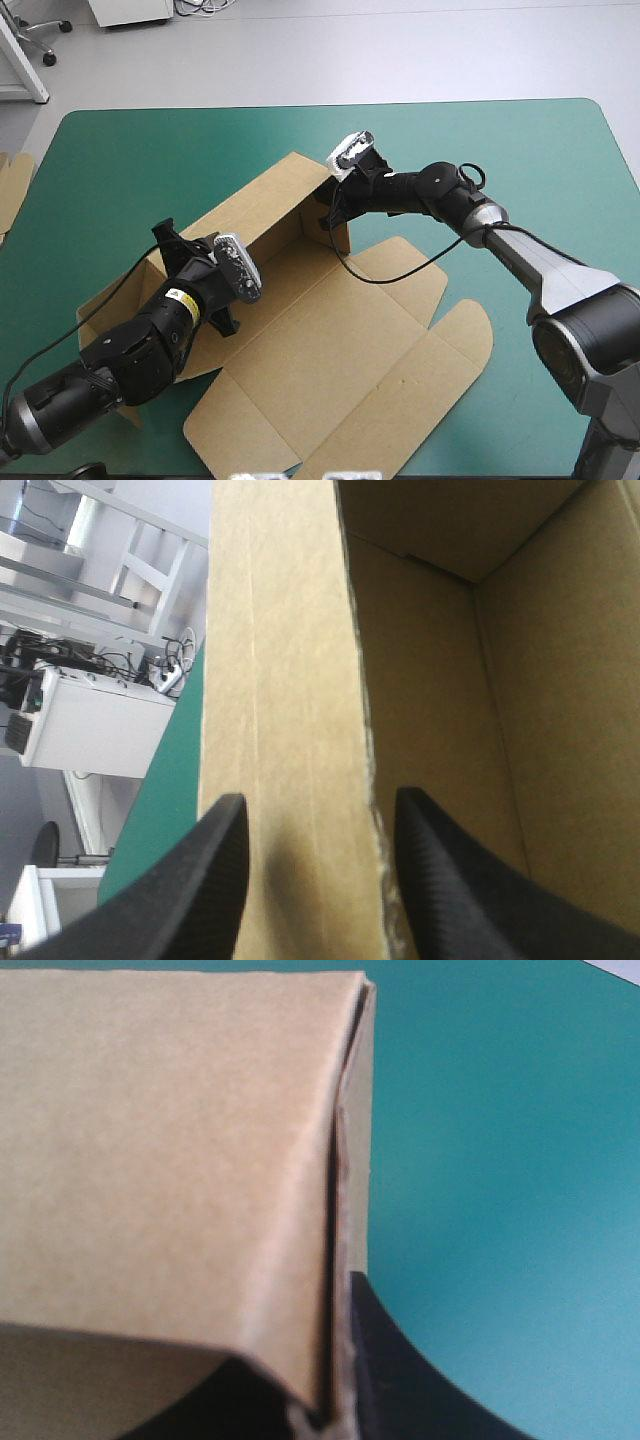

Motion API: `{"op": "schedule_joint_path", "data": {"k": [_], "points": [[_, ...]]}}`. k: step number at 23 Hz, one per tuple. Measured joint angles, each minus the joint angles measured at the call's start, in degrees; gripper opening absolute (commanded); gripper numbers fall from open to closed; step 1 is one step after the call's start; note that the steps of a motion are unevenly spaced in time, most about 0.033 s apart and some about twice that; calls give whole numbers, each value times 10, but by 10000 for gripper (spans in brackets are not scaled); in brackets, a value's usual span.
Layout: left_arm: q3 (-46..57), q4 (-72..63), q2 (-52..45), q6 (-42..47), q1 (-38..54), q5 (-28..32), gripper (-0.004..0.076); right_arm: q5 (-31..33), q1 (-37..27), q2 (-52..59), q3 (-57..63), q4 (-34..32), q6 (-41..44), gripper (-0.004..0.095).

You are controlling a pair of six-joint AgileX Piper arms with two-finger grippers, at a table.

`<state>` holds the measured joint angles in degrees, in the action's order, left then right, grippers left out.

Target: Fold the box

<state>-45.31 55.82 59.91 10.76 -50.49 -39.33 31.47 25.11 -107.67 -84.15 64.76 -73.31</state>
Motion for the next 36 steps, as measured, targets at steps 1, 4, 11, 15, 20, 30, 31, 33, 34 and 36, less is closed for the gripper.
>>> {"op": "schedule_joint_path", "data": {"k": [1, 4, 11, 15, 20, 30, 31, 33, 34, 36], "points": [[-3, -10, 0, -3, 0, 0, 394, 0, 0, 0, 0, 0, 0, -22], [-22, -46, 0, -19, 0, -2, 412, 0, 0, -1, -1, 0, 0, -23], [-61, -87, 0, -28, 0, -7, 412, -6, 0, -2, -1, 3, 0, -22], [-90, -124, 0, -29, 0, -9, 260, -7, 0, -2, -1, 4, 0, -22], [-149, -154, 0, -39, 0, -6, -14, -8, 0, -2, -1, 4, 0, -22], [-207, 94, 11, 99, 124, -54, -14, -25, 5, -1, -3, -31, 45, -22], [-215, 46, 11, 77, 166, -32, -14, -28, 5, 1, -3, -46, 59, -22], [-223, -43, 11, 46, 247, -10, -14, -31, 6, 8, -3, -81, 94, -22], [-223, -69, 11, 33, 271, -5, -14, -31, 6, 9, -4, -93, 106, -23], [-223, -114, 11, 1, 310, 3, -13, -30, 6, 14, -8, -125, 139, -22]]}}
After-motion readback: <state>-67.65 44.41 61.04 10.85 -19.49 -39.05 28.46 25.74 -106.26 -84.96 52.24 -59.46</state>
